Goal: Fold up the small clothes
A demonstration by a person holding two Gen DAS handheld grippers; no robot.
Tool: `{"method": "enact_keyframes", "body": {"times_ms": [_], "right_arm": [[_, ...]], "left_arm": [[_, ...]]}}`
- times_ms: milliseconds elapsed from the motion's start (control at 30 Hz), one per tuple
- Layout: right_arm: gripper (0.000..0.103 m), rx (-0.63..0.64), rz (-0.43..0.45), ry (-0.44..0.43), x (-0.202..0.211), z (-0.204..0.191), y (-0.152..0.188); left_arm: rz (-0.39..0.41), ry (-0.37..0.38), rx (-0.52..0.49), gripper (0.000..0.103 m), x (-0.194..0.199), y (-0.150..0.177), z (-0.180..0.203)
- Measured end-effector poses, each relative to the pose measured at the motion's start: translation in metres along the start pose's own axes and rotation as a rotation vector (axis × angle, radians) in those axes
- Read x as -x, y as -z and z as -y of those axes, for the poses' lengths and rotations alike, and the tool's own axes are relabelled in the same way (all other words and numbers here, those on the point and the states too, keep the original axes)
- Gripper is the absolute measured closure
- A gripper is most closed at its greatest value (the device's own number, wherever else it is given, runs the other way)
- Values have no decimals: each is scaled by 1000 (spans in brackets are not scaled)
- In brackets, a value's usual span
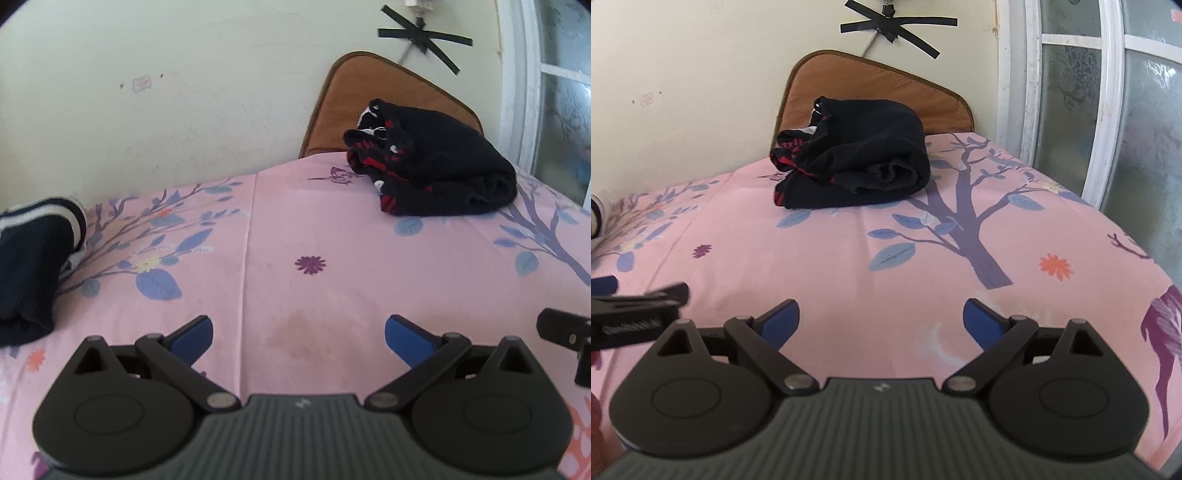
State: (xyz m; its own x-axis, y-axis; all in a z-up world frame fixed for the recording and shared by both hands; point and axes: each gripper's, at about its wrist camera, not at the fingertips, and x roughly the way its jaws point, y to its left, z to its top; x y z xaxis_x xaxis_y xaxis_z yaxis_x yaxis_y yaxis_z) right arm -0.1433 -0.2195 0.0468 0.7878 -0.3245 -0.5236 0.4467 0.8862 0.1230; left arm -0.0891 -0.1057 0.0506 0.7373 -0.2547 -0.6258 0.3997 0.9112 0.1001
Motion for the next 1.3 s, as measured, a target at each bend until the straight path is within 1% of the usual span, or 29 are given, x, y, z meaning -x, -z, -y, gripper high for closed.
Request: {"method": "enact_keyframes", "body": {"times_ms": [67, 200, 300, 433, 567, 800, 1067, 1300], "right_arm": [[6, -6, -3, -26, 7, 0, 2], [6, -2, 0, -52, 20, -2, 7], [6, -16, -3, -82, 26, -1, 8], [6, -26, -3, -122, 34, -3, 7], [6, -11, 7, -139, 40, -7, 6], [6, -19, -4, -154, 38, -8, 5], [6, -27, -4, -159, 38, -8, 5], [6, -49, -5, -167, 37, -7, 5]], "left_arm": [[8, -3, -18, 0, 9, -1, 3], [22, -8, -35, 0, 26, -5, 6], [3, 2, -31, 0, 33, -5, 6], [-30, 39, 11, 0, 38, -5, 1], [-58, 55, 31, 0, 40, -4, -4], [-35, 22, 15, 0, 51, -5, -5], [-30, 16, 13, 0, 56, -6, -5], [-32, -37, 5, 0, 57, -2, -9]]}}
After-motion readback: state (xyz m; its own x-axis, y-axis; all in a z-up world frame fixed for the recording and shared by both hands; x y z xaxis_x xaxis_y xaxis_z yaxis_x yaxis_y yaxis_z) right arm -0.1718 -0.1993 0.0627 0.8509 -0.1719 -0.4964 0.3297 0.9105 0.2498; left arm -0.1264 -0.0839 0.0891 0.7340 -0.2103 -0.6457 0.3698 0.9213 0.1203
